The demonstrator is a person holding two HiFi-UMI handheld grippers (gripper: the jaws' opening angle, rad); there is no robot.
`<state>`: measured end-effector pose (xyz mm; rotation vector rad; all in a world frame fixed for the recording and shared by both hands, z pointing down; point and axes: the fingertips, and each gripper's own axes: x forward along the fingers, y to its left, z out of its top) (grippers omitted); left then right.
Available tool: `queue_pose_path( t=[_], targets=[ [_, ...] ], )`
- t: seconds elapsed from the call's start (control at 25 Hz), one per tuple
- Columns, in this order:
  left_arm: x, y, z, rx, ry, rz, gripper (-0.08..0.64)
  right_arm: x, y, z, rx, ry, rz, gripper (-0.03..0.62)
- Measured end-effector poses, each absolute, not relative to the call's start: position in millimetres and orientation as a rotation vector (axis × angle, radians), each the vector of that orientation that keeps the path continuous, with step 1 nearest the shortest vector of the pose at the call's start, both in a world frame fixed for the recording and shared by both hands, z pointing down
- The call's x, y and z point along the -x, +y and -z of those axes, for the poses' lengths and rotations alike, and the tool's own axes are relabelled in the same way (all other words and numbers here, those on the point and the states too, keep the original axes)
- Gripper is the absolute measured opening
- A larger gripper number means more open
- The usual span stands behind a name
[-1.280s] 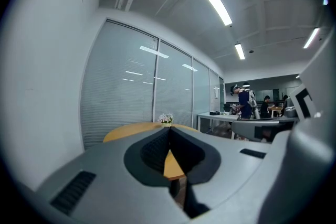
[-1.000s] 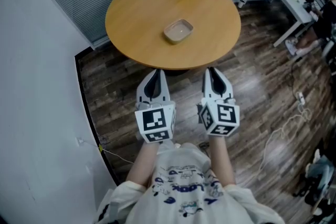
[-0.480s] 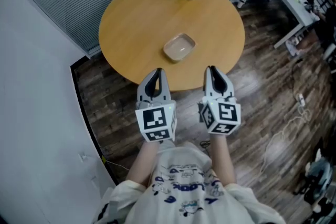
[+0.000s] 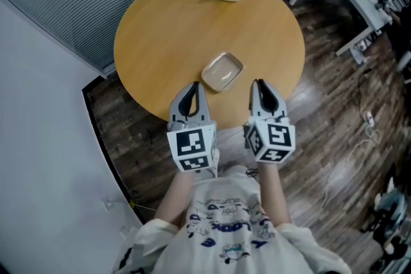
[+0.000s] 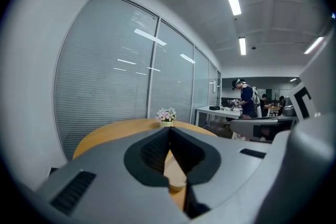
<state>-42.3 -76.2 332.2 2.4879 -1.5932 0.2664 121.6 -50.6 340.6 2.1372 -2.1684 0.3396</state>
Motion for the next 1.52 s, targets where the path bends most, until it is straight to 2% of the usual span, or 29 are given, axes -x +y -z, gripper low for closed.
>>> queue_pose_path(
  t=[1.52],
  targets=[
    [25.8, -164.7, -486.6, -2.049, -1.562, -0.523, 0.003, -171.3, -164.6, -485.7, -1.85, -2.058, -0.71, 0.035]
  ],
)
